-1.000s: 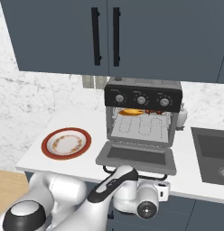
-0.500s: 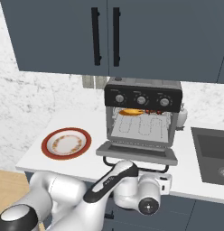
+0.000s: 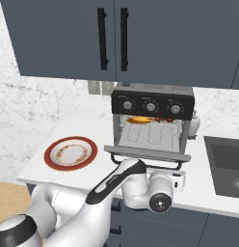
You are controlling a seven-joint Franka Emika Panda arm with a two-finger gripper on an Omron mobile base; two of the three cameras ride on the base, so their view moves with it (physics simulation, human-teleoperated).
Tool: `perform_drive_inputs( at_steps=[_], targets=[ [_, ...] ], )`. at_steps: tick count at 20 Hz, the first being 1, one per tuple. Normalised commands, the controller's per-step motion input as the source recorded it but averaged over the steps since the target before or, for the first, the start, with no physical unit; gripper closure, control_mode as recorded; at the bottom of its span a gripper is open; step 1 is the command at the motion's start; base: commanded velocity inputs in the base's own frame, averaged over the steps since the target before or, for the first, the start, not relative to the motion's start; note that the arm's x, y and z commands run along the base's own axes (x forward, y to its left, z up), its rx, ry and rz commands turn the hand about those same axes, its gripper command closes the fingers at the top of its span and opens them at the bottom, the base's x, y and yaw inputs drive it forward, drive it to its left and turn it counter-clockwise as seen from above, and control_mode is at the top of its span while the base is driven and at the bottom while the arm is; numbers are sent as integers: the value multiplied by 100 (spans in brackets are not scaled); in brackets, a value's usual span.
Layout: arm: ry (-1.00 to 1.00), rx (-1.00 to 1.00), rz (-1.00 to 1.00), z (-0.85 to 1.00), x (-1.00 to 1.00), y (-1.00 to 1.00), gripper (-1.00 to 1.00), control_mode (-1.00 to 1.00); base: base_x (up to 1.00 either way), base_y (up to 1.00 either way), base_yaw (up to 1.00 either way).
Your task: Pick up the kebab skewer and baguette bread, and place them inside the toaster oven. Close the toaster oven door and start by setting the timer.
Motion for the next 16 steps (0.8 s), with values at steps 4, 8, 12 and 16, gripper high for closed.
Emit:
perform_drive_inputs(
  at_steps=[4,8,12,16],
  targets=[
    [0,0,0,38,34,9,-100,-100,0,0,0],
    [0,0,0,31,38,13,-100,-100,0,0,0],
    [0,0,0,22,39,12,-100,-100,0,0,0],
    [0,0,0,17,39,10,-100,-100,0,0,0]
  ],
)
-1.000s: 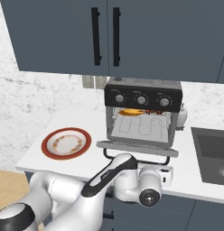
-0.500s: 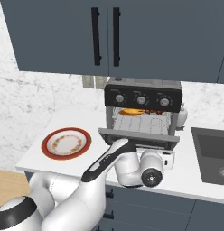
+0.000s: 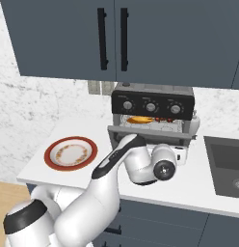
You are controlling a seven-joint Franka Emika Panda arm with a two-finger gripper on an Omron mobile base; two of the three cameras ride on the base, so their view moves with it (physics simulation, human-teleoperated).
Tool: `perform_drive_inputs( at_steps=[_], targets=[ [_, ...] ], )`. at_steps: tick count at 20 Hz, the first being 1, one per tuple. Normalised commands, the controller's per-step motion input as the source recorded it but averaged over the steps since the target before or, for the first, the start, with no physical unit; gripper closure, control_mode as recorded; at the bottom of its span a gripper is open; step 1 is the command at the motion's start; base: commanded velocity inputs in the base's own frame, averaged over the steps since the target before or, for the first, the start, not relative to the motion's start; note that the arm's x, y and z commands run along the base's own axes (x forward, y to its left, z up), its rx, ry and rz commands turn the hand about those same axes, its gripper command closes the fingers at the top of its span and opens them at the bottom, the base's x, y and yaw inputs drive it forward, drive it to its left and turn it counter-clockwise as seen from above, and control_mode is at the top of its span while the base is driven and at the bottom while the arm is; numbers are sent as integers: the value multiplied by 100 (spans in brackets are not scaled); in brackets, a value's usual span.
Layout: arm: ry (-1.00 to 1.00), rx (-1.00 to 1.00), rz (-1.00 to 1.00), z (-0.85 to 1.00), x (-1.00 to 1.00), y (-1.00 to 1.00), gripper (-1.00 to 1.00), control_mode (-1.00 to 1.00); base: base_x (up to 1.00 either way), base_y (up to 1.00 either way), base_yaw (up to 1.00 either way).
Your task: Pick up the kebab skewer and baguette bread, and place them inside the toaster oven. Close the toaster oven door and start by setting the timer.
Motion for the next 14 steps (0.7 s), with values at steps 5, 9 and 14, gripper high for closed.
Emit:
perform_drive_inputs(
  at_steps=[5,9,14],
  targets=[
    [0,0,0,12,40,11,-100,-100,0,0,0],
    [0,0,0,2,36,19,-100,-100,0,0,0],
    [0,0,0,0,27,19,-100,-100,0,0,0]
  ],
)
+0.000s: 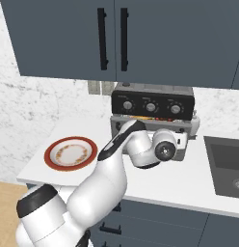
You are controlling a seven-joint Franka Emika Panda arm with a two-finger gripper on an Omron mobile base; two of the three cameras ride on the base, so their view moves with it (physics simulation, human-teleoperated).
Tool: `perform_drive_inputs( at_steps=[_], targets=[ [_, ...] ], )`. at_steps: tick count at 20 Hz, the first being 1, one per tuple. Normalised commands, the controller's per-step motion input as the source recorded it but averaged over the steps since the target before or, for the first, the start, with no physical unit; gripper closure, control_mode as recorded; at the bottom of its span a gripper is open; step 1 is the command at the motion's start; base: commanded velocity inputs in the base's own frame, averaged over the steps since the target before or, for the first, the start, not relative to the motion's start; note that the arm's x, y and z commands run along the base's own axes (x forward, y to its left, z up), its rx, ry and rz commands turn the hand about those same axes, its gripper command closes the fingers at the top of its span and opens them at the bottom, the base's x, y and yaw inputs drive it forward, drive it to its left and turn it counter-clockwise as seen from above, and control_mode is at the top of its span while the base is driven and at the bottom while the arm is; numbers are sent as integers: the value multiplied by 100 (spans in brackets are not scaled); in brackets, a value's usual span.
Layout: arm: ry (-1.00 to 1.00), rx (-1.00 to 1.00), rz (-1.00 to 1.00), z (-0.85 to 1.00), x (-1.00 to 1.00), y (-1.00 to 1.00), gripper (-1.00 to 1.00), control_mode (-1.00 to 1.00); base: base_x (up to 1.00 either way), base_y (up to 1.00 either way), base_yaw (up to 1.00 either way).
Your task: Pick up the kebab skewer and baguette bread, and place them inside the toaster oven. Close the toaster oven door and start by setting the timer.
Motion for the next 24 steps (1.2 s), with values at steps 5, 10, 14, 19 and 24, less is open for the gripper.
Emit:
perform_drive_inputs(
  at_steps=[5,10,14,19,24],
  targets=[
    [0,0,0,0,22,18,-100,-100,0,0,0],
    [0,0,0,0,23,15,-100,-100,0,0,0],
    [0,0,0,0,23,14,-100,-100,0,0,0],
    [0,0,0,0,21,13,-100,-100,0,0,0],
    [0,0,0,4,9,5,-100,-100,0,0,0]
  ],
)
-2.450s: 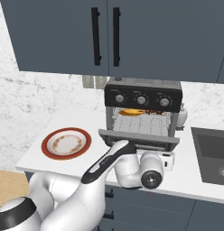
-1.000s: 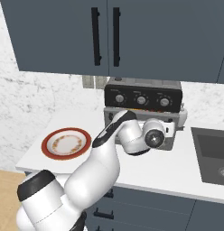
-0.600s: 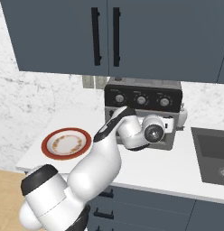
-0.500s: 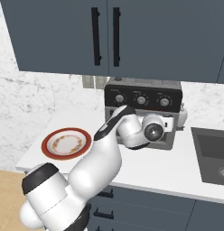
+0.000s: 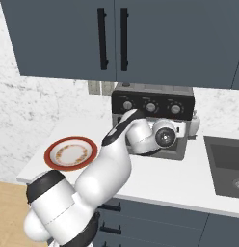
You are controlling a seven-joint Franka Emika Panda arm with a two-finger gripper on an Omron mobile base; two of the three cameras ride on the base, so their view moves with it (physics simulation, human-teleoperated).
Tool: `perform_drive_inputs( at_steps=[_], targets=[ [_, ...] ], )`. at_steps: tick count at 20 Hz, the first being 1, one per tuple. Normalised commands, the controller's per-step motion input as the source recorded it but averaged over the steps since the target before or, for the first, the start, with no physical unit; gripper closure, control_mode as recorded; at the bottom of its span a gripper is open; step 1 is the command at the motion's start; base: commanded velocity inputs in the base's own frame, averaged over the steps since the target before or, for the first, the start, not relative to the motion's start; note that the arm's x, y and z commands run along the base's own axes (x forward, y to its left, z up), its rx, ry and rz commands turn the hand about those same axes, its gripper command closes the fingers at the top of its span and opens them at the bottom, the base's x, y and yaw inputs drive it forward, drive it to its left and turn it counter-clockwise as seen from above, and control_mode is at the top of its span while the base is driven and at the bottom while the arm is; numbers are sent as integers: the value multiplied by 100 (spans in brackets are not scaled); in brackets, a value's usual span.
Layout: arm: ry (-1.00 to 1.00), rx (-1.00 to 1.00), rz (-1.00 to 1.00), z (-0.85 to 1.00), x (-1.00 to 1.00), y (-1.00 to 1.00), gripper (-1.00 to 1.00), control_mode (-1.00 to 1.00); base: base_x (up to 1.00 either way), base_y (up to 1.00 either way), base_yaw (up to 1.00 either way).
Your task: Pick up the kebab skewer and baguette bread, and place them inside the toaster oven. Close the toaster oven door and start by setting the timer.
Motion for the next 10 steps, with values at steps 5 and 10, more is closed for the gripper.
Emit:
perform_drive_inputs(
  at_steps=[5,10],
  targets=[
    [0,0,-1,16,-5,0,-100,-100,0,0,0],
    [0,0,-5,6,-42,0,-100,-100,0,0,0]
  ],
)
